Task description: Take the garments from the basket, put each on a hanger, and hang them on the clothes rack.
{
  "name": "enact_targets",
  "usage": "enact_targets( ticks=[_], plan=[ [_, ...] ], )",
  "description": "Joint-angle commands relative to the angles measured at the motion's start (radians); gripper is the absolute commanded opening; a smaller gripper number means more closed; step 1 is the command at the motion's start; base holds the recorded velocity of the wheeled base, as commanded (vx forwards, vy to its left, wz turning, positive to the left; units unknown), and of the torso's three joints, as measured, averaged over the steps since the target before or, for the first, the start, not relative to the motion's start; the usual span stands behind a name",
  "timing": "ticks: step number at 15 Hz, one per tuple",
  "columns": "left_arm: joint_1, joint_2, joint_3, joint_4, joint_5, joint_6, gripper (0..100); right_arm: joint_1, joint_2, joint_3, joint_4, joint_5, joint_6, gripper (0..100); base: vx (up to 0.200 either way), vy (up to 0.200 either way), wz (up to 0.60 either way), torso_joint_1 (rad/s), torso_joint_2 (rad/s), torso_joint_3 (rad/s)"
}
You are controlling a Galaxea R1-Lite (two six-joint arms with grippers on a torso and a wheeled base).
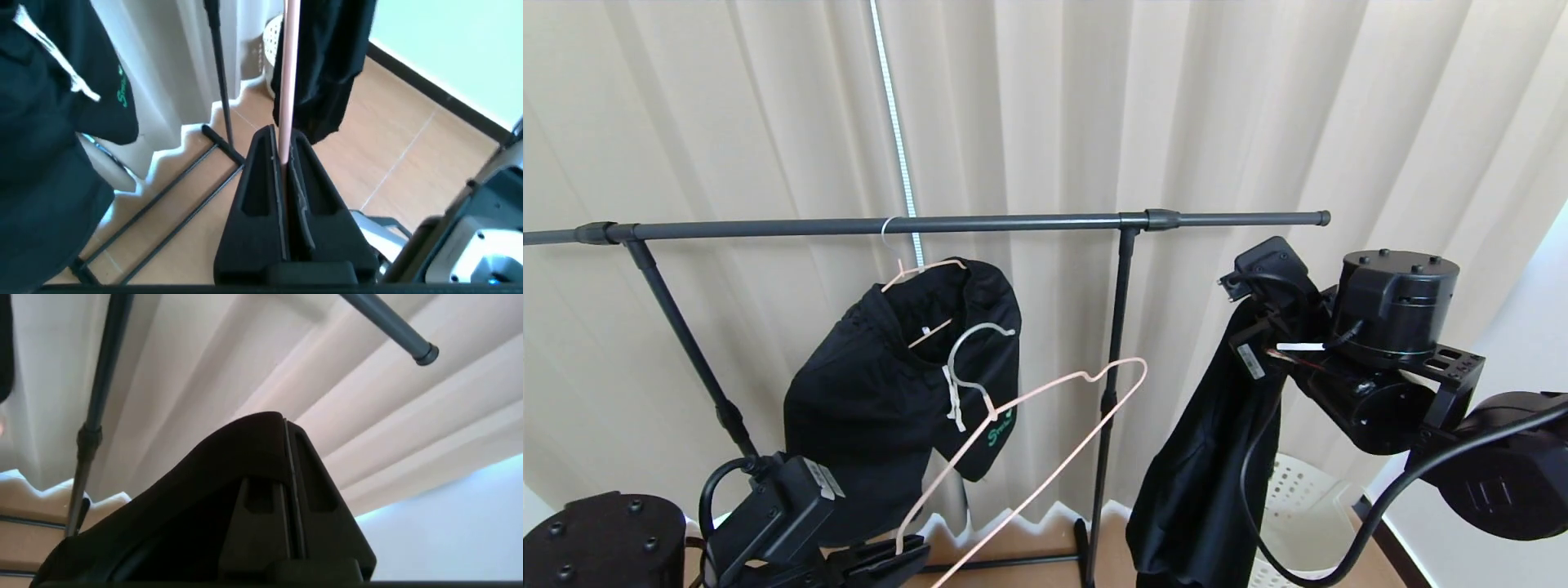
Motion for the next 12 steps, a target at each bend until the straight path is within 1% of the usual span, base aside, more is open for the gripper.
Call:
enact_targets(
  ticks=[1, 3, 5, 7, 9, 12],
  plan=[
    [-0.005, 0.009, 0.013, -0.004, -0.005, 0.002, 0, 0.011, 0.018, 0.001, -0.001, 0.0, 0.0, 0, 0.0, 0.0, 0.0, 0.0, 0.0, 0.0],
    [-0.019, 0.005, 0.026, -0.004, -0.044, 0.003, 0, 0.029, 0.035, 0.0, -0.007, -0.019, 0.003, 0, 0.0, 0.0, 0.0, 0.0, 0.0, 0.0],
    [-0.048, 0.009, 0.03, -0.004, -0.047, 0.0, 0, 0.062, 0.046, 0.008, -0.038, -0.028, 0.001, 0, 0.0, 0.0, 0.0, 0.0, 0.0, 0.0],
    [-0.066, 0.012, 0.024, -0.004, -0.047, -0.003, 0, 0.074, 0.06, 0.003, -0.045, -0.028, 0.003, 0, 0.0, 0.0, 0.0, 0.0, 0.0, 0.0],
    [-0.066, 0.012, 0.029, -0.004, -0.047, -0.003, 0, 0.095, 0.063, 0.003, -0.045, -0.028, 0.003, 0, 0.0, 0.0, 0.0, 0.0, 0.0, 0.0],
    [-0.065, 0.016, 0.023, -0.005, -0.047, -0.007, 0, 0.152, 0.061, 0.028, -0.045, -0.028, 0.004, 0, 0.0, 0.0, 0.0, 0.0, 0.0, 0.0]
  ],
)
